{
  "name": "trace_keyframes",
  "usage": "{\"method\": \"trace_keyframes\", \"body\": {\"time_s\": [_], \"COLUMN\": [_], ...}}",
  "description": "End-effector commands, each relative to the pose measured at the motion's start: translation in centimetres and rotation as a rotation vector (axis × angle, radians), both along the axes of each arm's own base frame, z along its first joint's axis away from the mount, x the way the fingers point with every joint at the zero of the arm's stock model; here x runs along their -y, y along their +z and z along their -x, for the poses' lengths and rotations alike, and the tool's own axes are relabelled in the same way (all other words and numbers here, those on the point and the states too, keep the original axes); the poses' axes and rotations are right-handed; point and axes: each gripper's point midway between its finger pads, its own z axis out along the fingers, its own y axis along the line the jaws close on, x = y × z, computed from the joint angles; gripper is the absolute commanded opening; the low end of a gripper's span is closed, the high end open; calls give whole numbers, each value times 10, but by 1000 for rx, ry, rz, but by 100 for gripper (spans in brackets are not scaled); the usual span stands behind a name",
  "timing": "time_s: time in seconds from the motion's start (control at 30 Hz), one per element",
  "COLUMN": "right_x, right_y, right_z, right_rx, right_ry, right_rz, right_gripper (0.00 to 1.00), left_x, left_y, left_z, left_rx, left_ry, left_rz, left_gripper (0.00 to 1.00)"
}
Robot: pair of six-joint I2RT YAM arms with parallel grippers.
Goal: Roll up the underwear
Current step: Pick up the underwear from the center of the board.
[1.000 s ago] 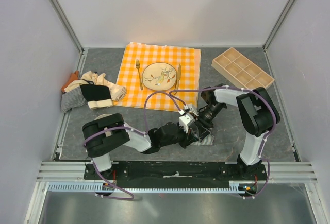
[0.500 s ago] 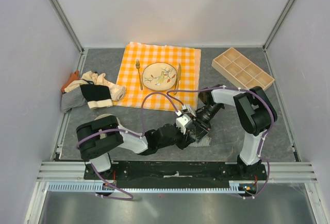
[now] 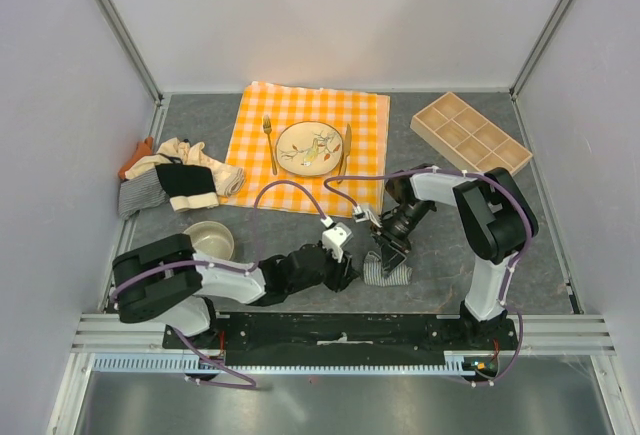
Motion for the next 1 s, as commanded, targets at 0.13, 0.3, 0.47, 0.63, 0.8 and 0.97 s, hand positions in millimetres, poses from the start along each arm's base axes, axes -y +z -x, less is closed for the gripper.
{"method": "trace_keyframes", "body": {"time_s": [0.13,0.3,0.47,0.63,0.8,0.97], "right_x": [11,13,33,86,157,225], "right_y": [6,22,51,94,125,133], "right_z": [-17,-29,-59,-109,-169,-219], "right_rx": [184,298,509,755,897,898], "right_ry": [58,68,59,95,35,-125], "right_rz": [6,-19,-4,112,301,425], "right_gripper": [0,0,0,0,0,0], "left_x": [-45,-69,-105,-139,-146,-134], "left_y": [40,109,172,207,206,192], "left_z": [-13,-15,-8,0,-1,1], "left_rx": [90,170,251,365,396,374], "left_ry": [127,165,156,129,114,57], "left_rz": [-9,71,71,31,-24,-81], "left_gripper": [48,58,75,83,84,79]}}
